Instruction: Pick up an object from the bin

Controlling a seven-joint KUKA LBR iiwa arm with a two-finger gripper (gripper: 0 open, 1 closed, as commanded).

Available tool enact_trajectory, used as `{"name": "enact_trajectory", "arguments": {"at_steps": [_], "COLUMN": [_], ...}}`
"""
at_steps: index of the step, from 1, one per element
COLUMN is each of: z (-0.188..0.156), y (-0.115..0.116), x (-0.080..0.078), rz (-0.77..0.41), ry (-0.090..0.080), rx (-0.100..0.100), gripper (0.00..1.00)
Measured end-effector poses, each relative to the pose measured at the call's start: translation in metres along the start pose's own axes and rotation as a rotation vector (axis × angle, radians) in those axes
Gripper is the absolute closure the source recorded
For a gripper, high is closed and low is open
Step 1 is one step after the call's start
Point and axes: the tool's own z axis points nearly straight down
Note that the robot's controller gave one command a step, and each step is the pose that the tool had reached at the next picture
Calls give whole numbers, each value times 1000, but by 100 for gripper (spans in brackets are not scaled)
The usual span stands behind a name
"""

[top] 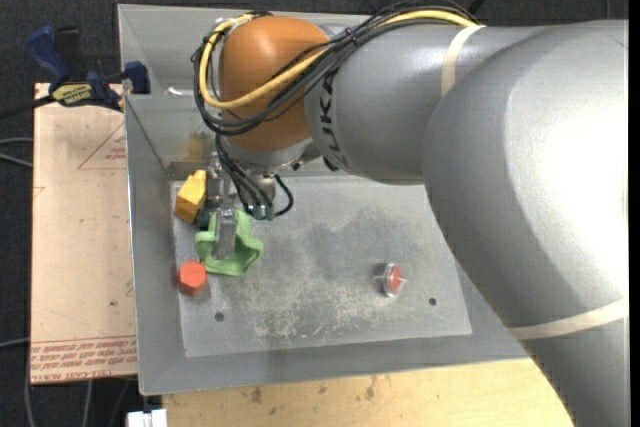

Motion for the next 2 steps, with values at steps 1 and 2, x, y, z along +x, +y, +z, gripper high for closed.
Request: {"name": "enact_trajectory", "arguments": {"at_steps": [1,2], "z": [-15,47], "y": [-41,-6], "x": [47,22], "rz": [-515,-899], "ry": [-7,-6], "rx": [2,0], "gripper": [0,0]}}
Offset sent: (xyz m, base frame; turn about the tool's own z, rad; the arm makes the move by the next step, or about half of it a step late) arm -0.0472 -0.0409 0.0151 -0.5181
